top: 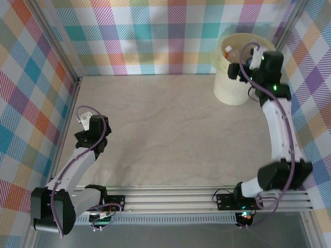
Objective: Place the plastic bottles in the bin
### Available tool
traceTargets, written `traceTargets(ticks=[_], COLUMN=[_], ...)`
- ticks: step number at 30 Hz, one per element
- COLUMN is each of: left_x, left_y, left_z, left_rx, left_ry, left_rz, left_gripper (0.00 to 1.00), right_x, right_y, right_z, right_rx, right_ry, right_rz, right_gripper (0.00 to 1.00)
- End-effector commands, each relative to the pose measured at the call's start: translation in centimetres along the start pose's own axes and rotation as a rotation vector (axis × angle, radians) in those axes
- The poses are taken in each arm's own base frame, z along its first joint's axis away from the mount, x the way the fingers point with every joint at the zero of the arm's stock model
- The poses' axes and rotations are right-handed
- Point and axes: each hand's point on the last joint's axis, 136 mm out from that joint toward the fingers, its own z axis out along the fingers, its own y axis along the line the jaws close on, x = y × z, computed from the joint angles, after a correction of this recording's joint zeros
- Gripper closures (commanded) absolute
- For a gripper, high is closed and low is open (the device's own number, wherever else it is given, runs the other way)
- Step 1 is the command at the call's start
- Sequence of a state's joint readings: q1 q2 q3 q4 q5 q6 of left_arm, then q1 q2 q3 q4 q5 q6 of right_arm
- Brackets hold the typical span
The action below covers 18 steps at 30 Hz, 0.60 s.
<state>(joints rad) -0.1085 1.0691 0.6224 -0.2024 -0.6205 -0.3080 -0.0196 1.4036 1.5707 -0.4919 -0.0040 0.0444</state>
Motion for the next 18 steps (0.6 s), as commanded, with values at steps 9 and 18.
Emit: traceTargets(ticks=[9, 18], left_x=[1.8, 1.5], left_y=[-4.1, -9.1], left_z=[4.3, 5.6], left_rx=[0.215, 0.421], left_ry=[-0.09, -0.138], left_rz=[0.097, 0.099], left_gripper=[0.0, 0.0], right_x=[18.4, 28.4], right_y=[-4.9, -4.1], right_z=[-0.4, 4.8], right_rx=[0.209, 0.083], right_ry=[0.052, 0.156], right_rz=[0.146, 0.078], right_gripper=[0.0, 0.0])
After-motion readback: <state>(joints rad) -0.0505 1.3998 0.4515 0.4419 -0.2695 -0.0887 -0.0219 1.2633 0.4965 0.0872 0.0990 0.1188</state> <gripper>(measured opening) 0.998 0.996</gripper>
